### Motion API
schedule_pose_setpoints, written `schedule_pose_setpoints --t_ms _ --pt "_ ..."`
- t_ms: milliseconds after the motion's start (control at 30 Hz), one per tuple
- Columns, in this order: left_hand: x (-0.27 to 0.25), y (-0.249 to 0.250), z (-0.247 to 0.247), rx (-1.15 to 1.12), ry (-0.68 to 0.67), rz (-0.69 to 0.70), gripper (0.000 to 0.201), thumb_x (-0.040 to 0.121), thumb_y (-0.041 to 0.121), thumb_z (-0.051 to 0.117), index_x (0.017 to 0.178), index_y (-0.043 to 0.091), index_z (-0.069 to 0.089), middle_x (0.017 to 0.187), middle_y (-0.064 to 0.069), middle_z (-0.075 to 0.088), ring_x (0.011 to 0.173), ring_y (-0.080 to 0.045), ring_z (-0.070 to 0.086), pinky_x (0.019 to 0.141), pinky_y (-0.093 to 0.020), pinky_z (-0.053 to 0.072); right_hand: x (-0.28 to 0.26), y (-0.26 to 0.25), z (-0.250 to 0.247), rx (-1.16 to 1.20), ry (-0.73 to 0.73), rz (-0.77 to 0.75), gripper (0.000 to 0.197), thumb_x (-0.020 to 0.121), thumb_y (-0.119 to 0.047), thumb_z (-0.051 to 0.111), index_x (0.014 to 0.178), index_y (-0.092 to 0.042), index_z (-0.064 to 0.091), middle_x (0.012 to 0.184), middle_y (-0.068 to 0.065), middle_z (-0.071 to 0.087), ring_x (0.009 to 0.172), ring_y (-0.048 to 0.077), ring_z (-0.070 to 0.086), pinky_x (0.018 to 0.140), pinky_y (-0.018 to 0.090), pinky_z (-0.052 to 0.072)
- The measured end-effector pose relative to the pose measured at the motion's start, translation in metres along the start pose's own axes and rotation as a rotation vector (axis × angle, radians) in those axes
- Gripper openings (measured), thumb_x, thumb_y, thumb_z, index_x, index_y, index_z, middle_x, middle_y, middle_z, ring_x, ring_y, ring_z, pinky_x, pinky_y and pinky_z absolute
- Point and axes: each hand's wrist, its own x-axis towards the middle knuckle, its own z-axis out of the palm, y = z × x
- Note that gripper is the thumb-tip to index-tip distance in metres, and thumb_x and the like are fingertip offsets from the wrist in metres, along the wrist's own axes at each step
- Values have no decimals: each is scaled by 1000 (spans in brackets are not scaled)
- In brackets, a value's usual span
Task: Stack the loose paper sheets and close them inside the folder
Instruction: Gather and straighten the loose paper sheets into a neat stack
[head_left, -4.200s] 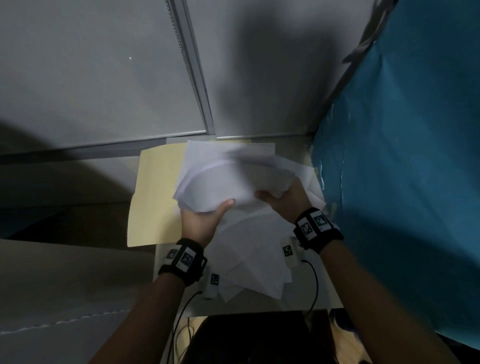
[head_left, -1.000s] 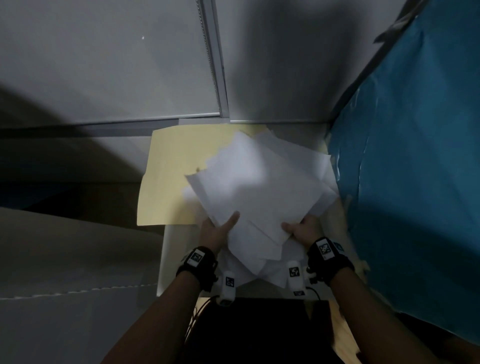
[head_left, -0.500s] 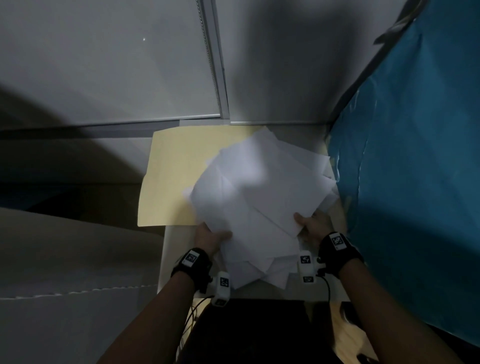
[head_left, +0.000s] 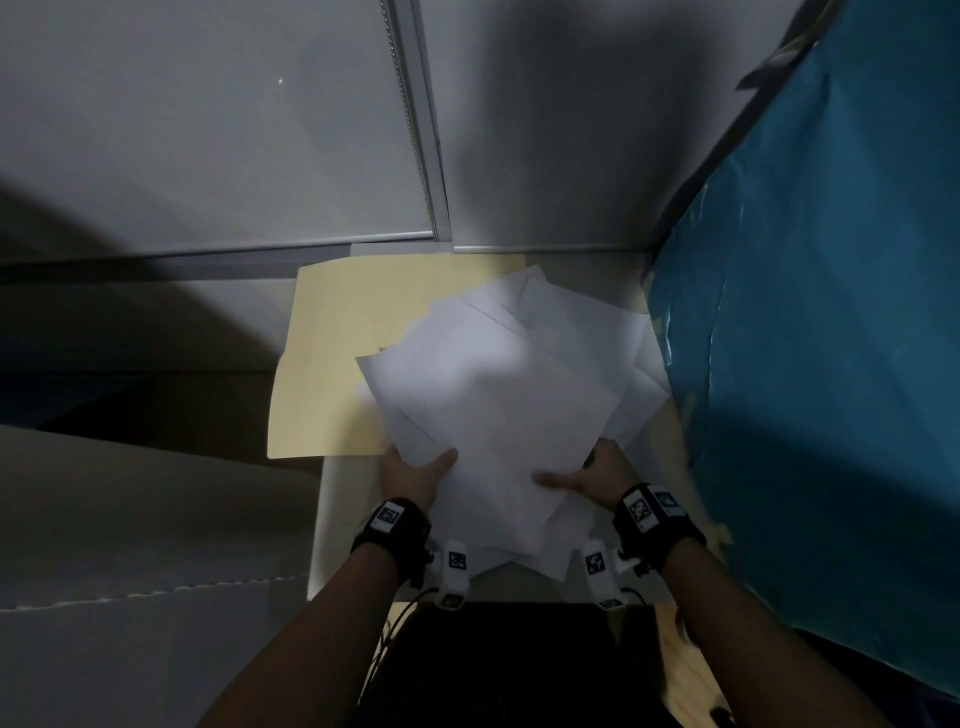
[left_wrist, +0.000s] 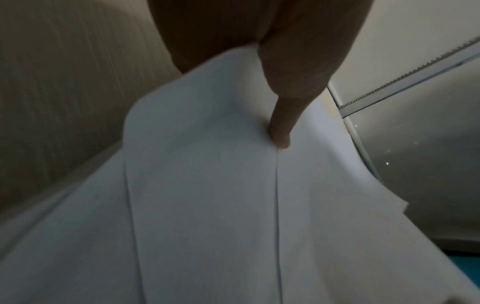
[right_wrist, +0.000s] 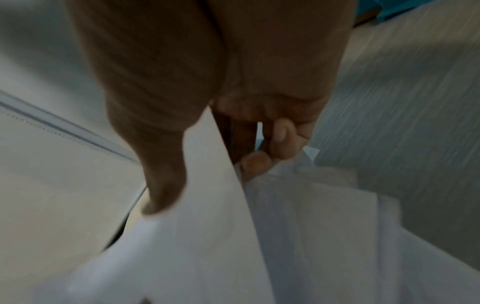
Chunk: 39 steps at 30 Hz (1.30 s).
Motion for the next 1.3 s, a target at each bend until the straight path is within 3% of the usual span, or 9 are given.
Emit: schedule_pose_setpoints --t_ms 133,267,500,700,800,933,1033,1200,1300 --pt "2 -6 -4 -32 -37 -54 62 79 7 91 135 0 65 128 -18 71 104 -31 67 92 -45 55 20 -16 -15 166 359 81 50 90 -32 75 125 2 64 87 11 69 71 24 62 58 24 51" --pt "-1 -3 -5 -101 -39 -82 63 73 12 97 128 3 69 116 -12 74 99 -31 70 86 -43 57 27 -20 -31 -26 297 107 39 84 -9 81 119 -1 64 75 12 68 53 19 60 46 23 52" --pt "2 3 -7 39 -157 9 58 73 9 96 125 4 71 117 -12 74 96 -27 71 79 -37 59 22 3 -24 -509 -198 239 46 56 -31 97 96 -16 80 93 -2 78 87 16 73 88 39 60" --pt "0 14 -16 -10 -139 92 75 61 30 101 124 2 72 118 -9 79 106 -30 78 80 -40 65 30 -29 -37 -124 291 2 78 51 -46 98 114 -18 61 101 -1 66 88 15 64 76 31 58" --pt "4 25 -20 -70 -198 111 51 73 2 95 119 2 75 106 -3 83 101 -27 80 75 -36 66 33 -54 -41 105 138 -67 81 61 -27 97 129 -15 56 114 2 70 101 16 70 81 25 59" --pt "-2 43 -14 2 -301 170 49 67 7 100 111 4 79 107 -10 83 100 -30 80 90 -54 65 33 -69 -26 3 -2 -100 61 68 -23 94 122 -11 68 110 2 76 102 18 73 85 33 62" --pt "-14 58 -4 2 -284 288 45 66 8 101 106 9 79 104 -2 84 97 -20 80 86 -49 65 23 -85 -10 -2 92 -96 53 68 -34 94 109 -12 69 102 4 74 96 25 73 78 38 63" --pt "-56 106 1 -181 -121 497 60 70 5 99 124 6 71 119 3 80 113 -10 76 96 -24 60 -18 -131 -11 200 321 -286 53 70 -19 93 105 -28 54 100 -17 61 91 -4 65 68 5 51" --pt "-78 132 -2 -211 -81 625 71 64 9 103 126 6 68 122 1 79 119 -13 74 104 -30 57 -39 -153 -17 203 368 -456 67 66 -13 95 105 -43 48 107 -27 57 92 -27 57 79 -3 45"
